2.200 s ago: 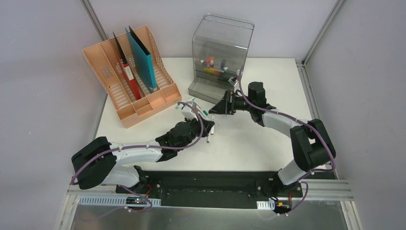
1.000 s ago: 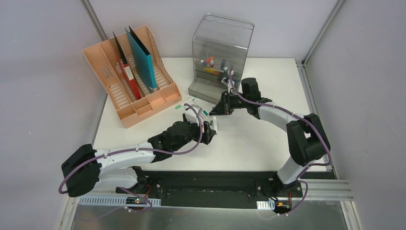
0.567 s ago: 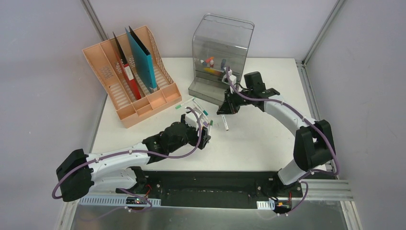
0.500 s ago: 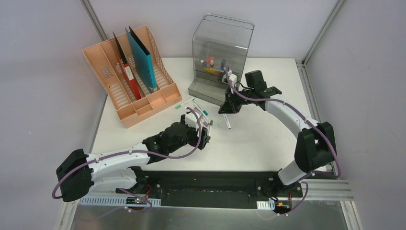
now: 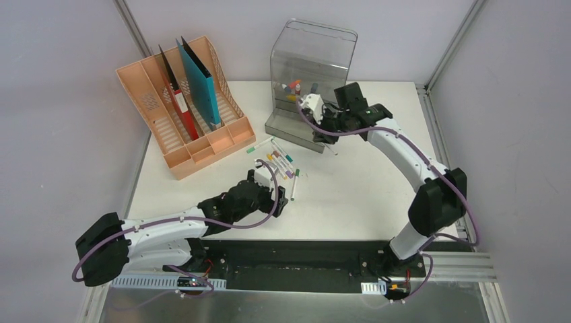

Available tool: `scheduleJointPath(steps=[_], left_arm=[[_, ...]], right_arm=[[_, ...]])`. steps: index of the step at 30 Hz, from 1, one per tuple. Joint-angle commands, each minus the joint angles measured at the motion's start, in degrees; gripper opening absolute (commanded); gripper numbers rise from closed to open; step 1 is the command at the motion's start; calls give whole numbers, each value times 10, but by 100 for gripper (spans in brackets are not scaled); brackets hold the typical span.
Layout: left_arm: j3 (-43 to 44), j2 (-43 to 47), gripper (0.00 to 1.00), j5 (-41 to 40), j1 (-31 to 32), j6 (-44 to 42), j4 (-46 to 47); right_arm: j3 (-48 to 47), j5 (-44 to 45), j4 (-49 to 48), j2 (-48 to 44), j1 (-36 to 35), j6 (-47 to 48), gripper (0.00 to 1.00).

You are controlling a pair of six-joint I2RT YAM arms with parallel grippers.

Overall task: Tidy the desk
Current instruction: Place the stationery in the drawer.

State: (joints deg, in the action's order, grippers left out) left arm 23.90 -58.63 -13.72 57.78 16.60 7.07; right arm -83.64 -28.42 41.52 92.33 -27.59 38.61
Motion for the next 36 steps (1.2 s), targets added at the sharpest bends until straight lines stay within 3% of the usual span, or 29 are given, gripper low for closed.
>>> scheduleJointPath(steps=[1,24,26,29,31,36], left_arm=[[-18,20,80,-19,2,19,40],[-33,13,80,-33,-1,33,57],[-36,17,80,-31,0,33,56],[-33,30,81,-28,-1,39,46],[-29,43,82,-19,-3,47,35],[-20,79,85,-7,-8,75,13]], right_arm=[[-68,135,10,47,-31,88,0],[-277,358,-72,300,-105,110,1],[-282,367,-71,312,-105,102,10],[-284,374,-62,319,-105,87,40],[-287,367,-43,313,-105,70,54],[-278,305,19,250,-105,25,73]])
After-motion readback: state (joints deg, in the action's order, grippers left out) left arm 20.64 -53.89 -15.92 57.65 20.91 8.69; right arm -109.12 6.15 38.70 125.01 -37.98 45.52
